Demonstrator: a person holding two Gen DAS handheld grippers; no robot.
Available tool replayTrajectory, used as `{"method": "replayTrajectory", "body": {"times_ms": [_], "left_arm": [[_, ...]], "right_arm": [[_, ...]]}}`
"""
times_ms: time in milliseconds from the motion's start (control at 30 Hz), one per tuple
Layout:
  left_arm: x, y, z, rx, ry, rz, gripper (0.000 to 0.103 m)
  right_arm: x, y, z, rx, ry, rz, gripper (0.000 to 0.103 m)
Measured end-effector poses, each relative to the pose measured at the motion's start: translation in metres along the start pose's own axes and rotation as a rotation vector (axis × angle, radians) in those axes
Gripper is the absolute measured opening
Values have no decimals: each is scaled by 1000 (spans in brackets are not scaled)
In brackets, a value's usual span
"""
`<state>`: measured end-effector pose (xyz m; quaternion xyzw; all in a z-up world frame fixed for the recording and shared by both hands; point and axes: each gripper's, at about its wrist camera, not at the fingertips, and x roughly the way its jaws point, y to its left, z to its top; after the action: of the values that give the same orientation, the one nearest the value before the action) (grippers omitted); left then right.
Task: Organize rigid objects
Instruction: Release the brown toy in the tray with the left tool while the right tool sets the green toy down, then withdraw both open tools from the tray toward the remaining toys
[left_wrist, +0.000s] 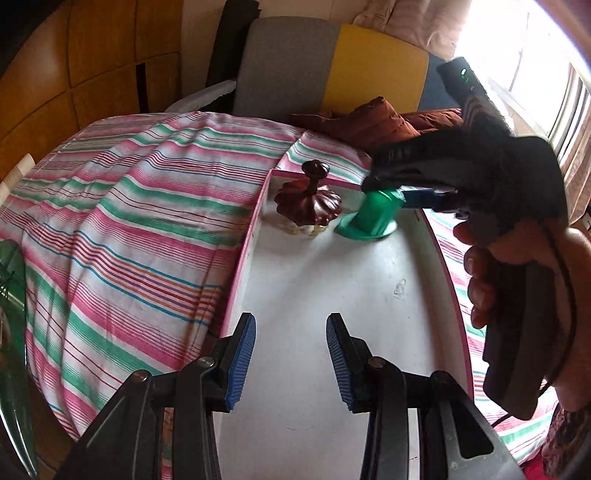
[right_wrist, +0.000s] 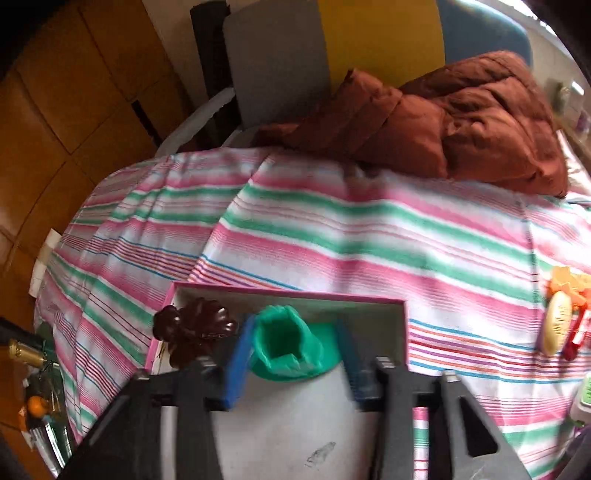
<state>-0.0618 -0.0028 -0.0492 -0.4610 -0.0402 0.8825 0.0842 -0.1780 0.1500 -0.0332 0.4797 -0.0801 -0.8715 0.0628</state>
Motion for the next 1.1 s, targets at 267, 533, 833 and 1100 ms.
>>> {"method": "replayTrajectory", "body": {"times_ms": [267, 533, 833, 1100], "left_arm": [[-5, -13, -6, 20, -2, -67, 40], [-18, -43, -16, 96, -18, -132, 40], [-29, -86, -33, 205, -2, -198, 40], [-36, -115, -48, 259, 9, -199, 40]], "right_arm": [[-54, -18, -22, -28, -98, 4, 64], [-91, -64, -60, -10, -86, -75, 64], [-128, -140, -110, -39, -74, -270, 64], [-158, -239, -138, 91, -67, -445, 59]]}}
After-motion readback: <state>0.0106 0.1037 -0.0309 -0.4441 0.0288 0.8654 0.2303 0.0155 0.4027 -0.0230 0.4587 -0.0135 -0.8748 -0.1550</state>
